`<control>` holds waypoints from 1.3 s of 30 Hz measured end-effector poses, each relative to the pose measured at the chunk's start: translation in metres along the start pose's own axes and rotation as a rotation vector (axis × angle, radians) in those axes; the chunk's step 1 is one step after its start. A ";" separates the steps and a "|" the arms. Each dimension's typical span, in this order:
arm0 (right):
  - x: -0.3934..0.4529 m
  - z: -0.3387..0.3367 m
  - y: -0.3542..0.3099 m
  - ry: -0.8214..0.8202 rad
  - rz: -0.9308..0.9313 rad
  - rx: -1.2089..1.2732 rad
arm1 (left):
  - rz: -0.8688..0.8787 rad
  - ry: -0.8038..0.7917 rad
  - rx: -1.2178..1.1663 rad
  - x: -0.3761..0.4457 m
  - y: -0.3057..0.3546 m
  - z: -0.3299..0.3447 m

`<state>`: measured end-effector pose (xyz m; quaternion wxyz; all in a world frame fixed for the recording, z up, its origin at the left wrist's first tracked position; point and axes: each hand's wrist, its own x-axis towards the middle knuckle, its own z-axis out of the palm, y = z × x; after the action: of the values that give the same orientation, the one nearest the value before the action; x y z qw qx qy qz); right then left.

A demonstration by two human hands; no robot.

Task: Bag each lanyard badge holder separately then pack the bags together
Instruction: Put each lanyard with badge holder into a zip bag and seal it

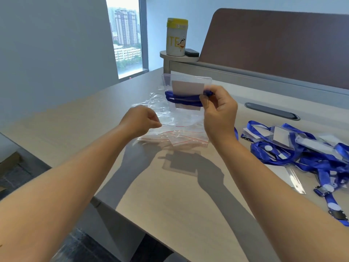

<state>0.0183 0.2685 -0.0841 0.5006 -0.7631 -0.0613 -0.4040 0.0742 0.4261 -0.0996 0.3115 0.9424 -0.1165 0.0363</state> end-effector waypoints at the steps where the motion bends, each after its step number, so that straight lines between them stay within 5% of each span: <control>1: 0.002 0.001 -0.001 -0.013 -0.029 -0.012 | -0.002 -0.007 -0.011 0.000 0.001 -0.004; 9: 0.003 -0.006 0.001 -0.162 -0.183 -0.196 | -0.068 0.026 -0.307 0.000 0.009 -0.028; 14: 0.009 -0.011 0.003 -0.223 -0.075 -0.300 | -0.055 0.007 -0.498 -0.001 0.021 -0.038; 21: 0.021 -0.019 -0.004 -0.174 0.073 -0.221 | -0.014 -0.270 -0.595 -0.001 0.027 -0.047; 24: 0.025 -0.021 -0.006 -0.171 0.137 -0.134 | 0.071 -0.153 -0.478 0.002 0.029 -0.043; 32: 0.037 -0.032 -0.008 -0.053 0.114 -0.107 | 0.096 -0.022 -0.735 0.011 0.028 -0.050; 39: 0.039 -0.025 -0.012 -0.319 0.139 -0.205 | 0.098 0.023 -0.743 0.014 0.039 -0.048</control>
<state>0.0240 0.2422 -0.0450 0.4311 -0.8668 -0.0456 -0.2464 0.0785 0.4221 -0.0364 0.6313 0.7580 -0.1631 0.0172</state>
